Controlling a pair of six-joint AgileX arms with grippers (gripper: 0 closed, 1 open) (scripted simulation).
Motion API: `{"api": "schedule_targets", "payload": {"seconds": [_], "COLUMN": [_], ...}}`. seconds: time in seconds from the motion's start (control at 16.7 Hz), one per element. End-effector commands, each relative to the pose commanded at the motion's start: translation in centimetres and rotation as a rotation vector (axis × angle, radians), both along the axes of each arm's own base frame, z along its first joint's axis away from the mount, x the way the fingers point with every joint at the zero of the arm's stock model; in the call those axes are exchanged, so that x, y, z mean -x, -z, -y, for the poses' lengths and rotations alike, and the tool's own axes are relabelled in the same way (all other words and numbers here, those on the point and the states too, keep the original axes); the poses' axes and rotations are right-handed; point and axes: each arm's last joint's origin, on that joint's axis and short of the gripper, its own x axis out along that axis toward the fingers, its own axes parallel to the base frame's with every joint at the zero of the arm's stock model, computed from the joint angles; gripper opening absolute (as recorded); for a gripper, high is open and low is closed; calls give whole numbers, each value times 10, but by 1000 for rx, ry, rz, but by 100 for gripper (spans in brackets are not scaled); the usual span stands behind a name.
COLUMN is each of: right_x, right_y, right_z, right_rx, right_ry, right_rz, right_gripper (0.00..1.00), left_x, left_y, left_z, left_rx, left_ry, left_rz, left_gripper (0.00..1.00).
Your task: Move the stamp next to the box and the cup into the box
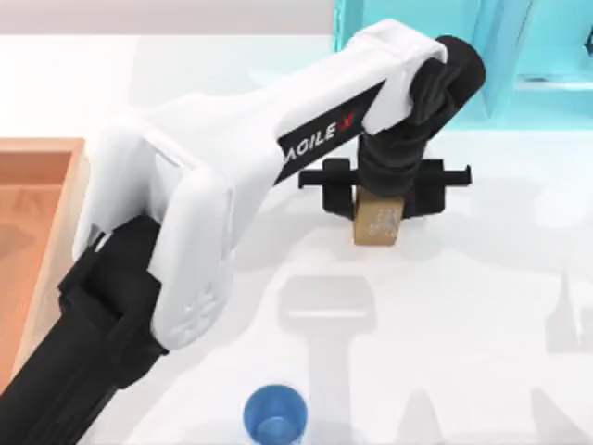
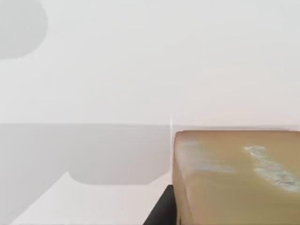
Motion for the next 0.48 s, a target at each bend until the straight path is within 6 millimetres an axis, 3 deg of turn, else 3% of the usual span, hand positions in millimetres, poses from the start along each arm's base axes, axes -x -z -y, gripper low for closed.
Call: {"api": "schedule_targets", "payload": {"seconds": [0.24, 0.48], "right_x": [0, 0], "right_y": [0, 0], "right_z": [0, 0], "right_rx": [0, 0], "right_ry": [0, 0], "right_rz": [0, 0], "right_gripper": [100, 100], "left_x": [-4, -5], "left_y": [-9, -45], "left_z": [-10, -42], "left_rx": [-2, -3], "left_ry": [5, 5], "left_rz": [-3, -4], "left_gripper": [0, 0]}}
